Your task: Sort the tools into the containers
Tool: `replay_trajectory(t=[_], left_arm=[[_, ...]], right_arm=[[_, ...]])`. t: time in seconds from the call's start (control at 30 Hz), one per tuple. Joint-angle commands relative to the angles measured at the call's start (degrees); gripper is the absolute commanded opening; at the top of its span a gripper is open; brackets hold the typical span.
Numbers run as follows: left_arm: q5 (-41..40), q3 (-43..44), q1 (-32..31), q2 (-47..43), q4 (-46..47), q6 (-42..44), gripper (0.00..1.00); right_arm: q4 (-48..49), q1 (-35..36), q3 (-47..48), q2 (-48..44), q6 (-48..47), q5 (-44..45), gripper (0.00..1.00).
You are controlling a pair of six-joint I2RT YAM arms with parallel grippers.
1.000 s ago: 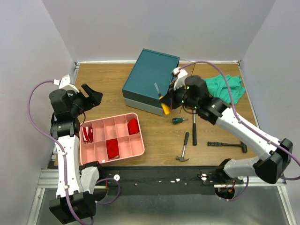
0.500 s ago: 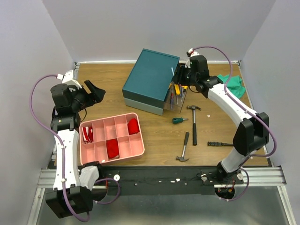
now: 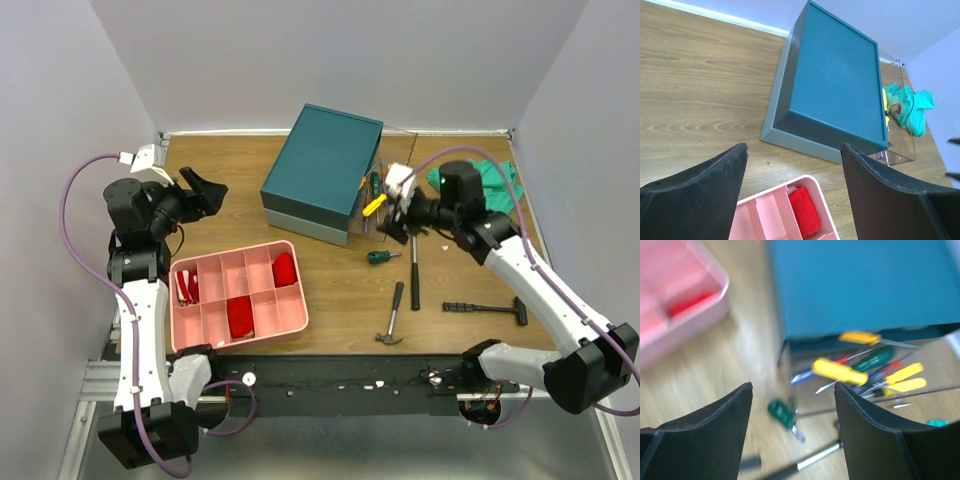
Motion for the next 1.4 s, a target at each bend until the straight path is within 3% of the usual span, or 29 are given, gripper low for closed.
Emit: replay_trajectory(t=[0.0,0.17,0.37,0.63,0.97,1.13,1.37], left_arm=[[2.20,-2.65,-0.43,-1.38,1.99,-0.82,0.86],[2.02,-3.27,-0.43,-2.43,1.72,-0.92,0.86],[1.32,-4.76,-0.26,-4.89,1.11,0.05,0.86],[1.05,-8.36,-0.17,-8.58,1.11,0.32,0.86],[1.14,-11.97,0.01,-10.96,2.69,-1.09,0.86],[1.67,-12.24,0.01,-11.14,4.18,-2.32,0.86],[1.76,-12.41,0.01,-10.26,6.20,-3.64,0.86]], right_arm=[[-15.76,1.63,-9.43,-1.92,-37.42,-8.62,0.72],[-15.16,12.41,-17.95,-4.47,-47.37,2.18,0.73],[-6.72,22.45,-22.37,0.86,-46.42,14.84,0.75],[-9.87,23.87,-12.79,15.91,-42.63,28.81,0.81],[-13.30,24.75,-4.97,24.43,-45.09,34.96,0.82],[-19.54,24.93,1.19,31.29,-41.50,39.89,0.82],[-21.22,24.93,3.04,35.34,-39.47,45.34,0.82]])
